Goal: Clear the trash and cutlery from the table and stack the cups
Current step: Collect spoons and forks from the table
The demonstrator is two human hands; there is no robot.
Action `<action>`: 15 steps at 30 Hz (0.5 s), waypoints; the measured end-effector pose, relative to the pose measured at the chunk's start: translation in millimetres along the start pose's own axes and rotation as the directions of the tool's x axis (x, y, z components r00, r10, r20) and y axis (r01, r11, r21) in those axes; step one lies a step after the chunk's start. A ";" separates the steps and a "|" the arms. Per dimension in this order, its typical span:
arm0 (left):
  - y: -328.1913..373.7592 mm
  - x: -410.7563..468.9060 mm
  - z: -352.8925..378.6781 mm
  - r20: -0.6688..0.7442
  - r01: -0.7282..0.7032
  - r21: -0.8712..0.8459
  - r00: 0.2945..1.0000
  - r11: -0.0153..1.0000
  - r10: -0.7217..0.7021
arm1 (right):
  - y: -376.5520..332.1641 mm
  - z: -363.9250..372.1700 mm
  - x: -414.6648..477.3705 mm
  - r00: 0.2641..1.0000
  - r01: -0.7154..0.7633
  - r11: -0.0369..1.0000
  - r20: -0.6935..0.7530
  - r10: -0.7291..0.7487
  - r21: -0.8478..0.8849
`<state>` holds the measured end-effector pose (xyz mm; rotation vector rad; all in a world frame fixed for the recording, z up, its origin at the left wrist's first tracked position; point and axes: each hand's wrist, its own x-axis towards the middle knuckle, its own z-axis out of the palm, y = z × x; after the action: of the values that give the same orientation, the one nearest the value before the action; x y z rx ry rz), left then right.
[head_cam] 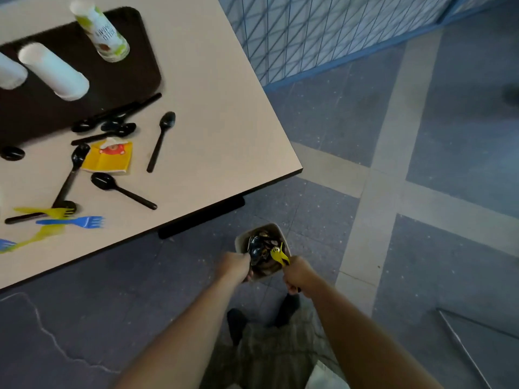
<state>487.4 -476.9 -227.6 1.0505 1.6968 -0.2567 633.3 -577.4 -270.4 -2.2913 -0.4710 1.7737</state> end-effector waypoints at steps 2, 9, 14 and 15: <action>-8.5 27.4 12.1 -0.011 -0.001 0.066 1.000 0.998 0.002 | 5.8 10.3 28.0 1.000 0.006 0.999 0.021 -0.005 -0.045; -44.4 122.9 48.1 0.062 0.009 0.152 0.998 0.988 -0.018 | 25.0 46.0 112.8 0.999 -0.043 0.999 0.012 0.043 -0.032; -65.0 144.9 53.8 0.157 -0.067 0.182 0.987 0.981 0.038 | 24.2 57.2 131.5 0.994 -0.104 0.993 0.013 0.105 -0.052; -65.1 138.1 50.9 0.152 -0.070 0.159 0.987 0.985 0.045 | 24.3 56.7 128.5 0.995 -0.097 0.995 -0.012 0.096 -0.039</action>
<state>467.6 -476.2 -387.3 1.1705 1.5292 -0.4325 610.7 -554.0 -409.2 -2.3867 -0.4032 1.8114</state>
